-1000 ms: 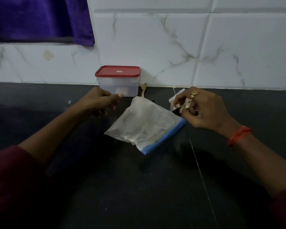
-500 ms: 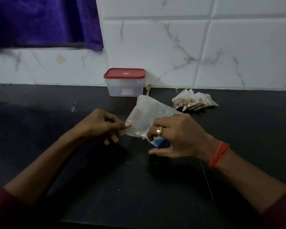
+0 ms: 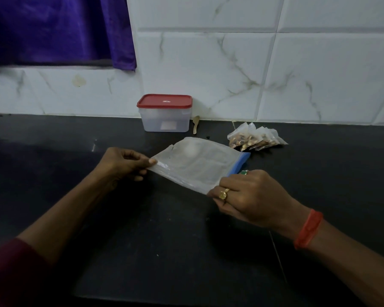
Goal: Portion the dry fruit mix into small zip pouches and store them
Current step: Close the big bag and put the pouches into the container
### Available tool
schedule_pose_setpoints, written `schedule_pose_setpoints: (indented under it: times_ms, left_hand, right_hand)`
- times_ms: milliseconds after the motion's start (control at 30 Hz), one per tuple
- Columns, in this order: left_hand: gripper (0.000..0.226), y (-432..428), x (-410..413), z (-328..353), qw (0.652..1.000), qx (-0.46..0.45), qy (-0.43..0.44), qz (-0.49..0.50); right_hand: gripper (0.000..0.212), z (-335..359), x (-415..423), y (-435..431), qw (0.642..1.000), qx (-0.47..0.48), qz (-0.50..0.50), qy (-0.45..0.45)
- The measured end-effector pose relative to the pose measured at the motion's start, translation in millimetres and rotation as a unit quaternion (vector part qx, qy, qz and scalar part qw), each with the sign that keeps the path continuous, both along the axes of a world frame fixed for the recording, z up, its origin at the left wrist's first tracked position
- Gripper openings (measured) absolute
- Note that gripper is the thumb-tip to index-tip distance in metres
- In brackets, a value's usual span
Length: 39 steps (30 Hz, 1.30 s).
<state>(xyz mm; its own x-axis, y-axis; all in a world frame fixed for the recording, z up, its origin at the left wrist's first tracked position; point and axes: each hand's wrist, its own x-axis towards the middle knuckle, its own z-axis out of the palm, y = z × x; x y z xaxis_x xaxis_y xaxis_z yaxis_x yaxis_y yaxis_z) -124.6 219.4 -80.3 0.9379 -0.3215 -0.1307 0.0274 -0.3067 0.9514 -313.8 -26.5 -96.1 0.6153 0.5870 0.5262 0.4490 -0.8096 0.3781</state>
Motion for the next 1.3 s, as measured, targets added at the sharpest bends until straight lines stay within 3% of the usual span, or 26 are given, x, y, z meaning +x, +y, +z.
schedule_pose_setpoints:
  times_ms: [200,367,467,567,633,700,800,900,1067,1200,1300]
  left_hand:
    - [0.022,-2.7,10.4,-2.5,0.997,0.021,-0.066,0.026]
    - [0.022,-4.2,9.3,-6.4,0.989,0.064,-0.131,0.028]
    - [0.025,-2.1,11.6,-5.1,0.980,0.089,-0.169,0.046]
    - [0.038,-3.6,3.1,-4.0,0.940,0.143,-0.296,0.091]
    - [0.036,-10.6,-16.3,1.4,0.919,0.113,-0.376,0.038]
    - [0.034,-19.4,-45.1,6.8,0.912,0.093,-0.389,-0.094]
    - [0.046,-27.6,-80.5,5.9,0.852,0.202,-0.429,-0.224]
    - [0.045,-25.8,-88.3,-6.0,0.773,0.308,-0.496,-0.248]
    - [0.037,-15.8,-75.8,-14.4,0.789,0.293,-0.471,-0.263]
    - [0.035,-9.9,-66.6,-19.4,0.740,0.310,-0.527,-0.281]
    - [0.042,-9.5,-62.6,-19.8,0.733,0.322,-0.523,-0.291]
  right_hand:
    - [0.012,5.3,-8.0,17.7,1.000,0.011,0.015,-0.016]
    - [0.012,12.9,-8.2,13.5,0.990,0.143,0.010,0.008]
    - [0.013,15.8,3.1,-10.6,0.974,0.224,-0.034,-0.009]
    - [0.030,14.6,16.1,-37.5,0.969,0.207,-0.122,0.058]
    - [0.039,9.0,20.7,-48.3,0.959,0.180,-0.168,0.138]
    - [0.043,2.1,21.1,-51.9,0.947,0.141,-0.204,0.202]
    - [0.045,-6.3,15.3,-51.6,0.945,0.093,-0.224,0.218]
    - [0.046,-8.2,4.5,-50.9,0.954,0.070,-0.212,0.200]
    - [0.053,-5.8,-14.7,-49.0,0.957,0.050,-0.179,0.223]
    - [0.049,-9.7,-19.4,-55.8,0.947,0.117,-0.170,0.244]
    - [0.048,-9.9,-17.2,-56.6,0.934,0.171,-0.162,0.267]
